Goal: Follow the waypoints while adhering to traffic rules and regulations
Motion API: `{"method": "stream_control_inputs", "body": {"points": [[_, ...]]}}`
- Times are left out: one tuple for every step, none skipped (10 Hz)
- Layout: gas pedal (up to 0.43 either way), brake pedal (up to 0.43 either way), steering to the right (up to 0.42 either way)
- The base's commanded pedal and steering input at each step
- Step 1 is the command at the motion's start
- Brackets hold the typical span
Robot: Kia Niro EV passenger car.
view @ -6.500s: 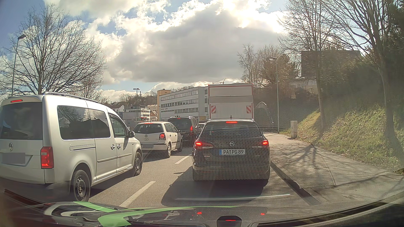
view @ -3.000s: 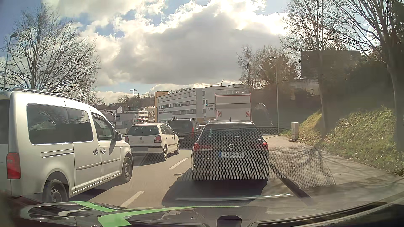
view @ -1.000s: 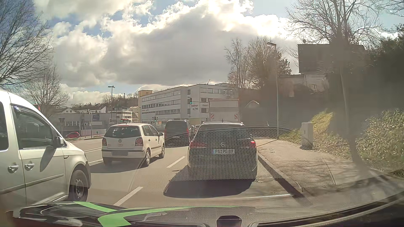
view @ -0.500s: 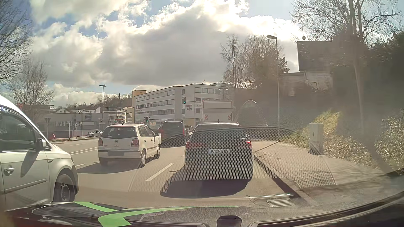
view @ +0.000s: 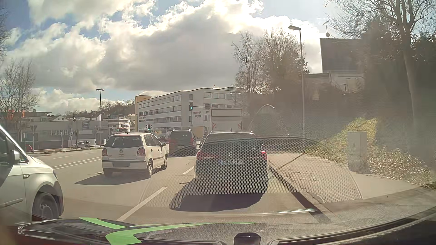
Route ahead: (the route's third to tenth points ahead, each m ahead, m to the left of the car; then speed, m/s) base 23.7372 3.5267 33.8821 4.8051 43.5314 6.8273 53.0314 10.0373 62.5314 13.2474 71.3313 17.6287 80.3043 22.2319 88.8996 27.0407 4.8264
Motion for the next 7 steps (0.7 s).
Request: {"method": "stream_control_inputs", "body": {"points": [[0.118, 0.0, 0.023], [0.11, 0.0, 0.016], [0.0, 0.0, 0.01], [0.0, 0.0, 0.009], [0.059, 0.0, 0.01], [0.087, 0.0, 0.008], [0.098, 0.0, 0.005]]}}
